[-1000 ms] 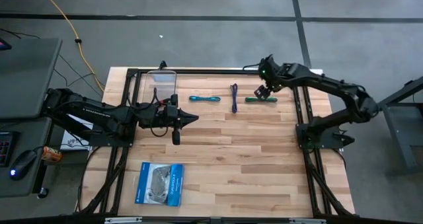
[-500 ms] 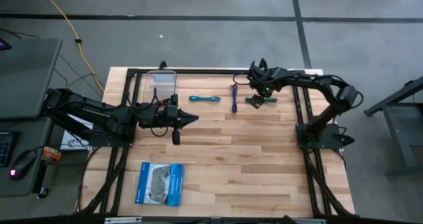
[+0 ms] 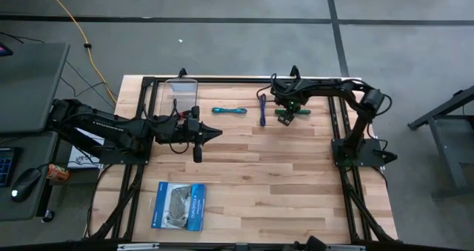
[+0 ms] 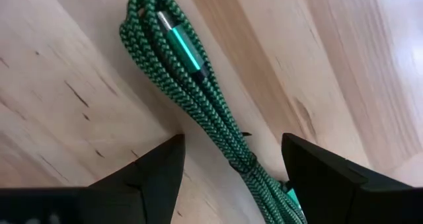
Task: Pick and place USB-C Cables
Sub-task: Put the green USB cable into the transparent bin
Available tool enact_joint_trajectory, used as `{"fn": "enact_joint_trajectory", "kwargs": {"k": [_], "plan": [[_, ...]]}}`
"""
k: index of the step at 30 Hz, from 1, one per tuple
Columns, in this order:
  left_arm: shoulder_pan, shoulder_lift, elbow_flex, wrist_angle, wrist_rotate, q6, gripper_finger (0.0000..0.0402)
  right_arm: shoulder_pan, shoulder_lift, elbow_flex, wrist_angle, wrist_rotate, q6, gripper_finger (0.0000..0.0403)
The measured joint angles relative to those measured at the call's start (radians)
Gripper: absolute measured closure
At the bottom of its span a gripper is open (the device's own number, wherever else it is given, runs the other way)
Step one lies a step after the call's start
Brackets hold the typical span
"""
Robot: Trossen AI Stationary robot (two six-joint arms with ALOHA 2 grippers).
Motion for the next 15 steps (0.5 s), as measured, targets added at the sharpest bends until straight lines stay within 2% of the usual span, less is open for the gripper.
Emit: {"fn": "enact_joint_trajectory", "kwargs": {"k": [15], "plan": [[0.0, 0.0, 0.0, 0.0, 0.0, -0.002, 0.0401, -0.055, 0.014, -0.002, 0.007, -0.185, 0.008, 0.0157]]}}
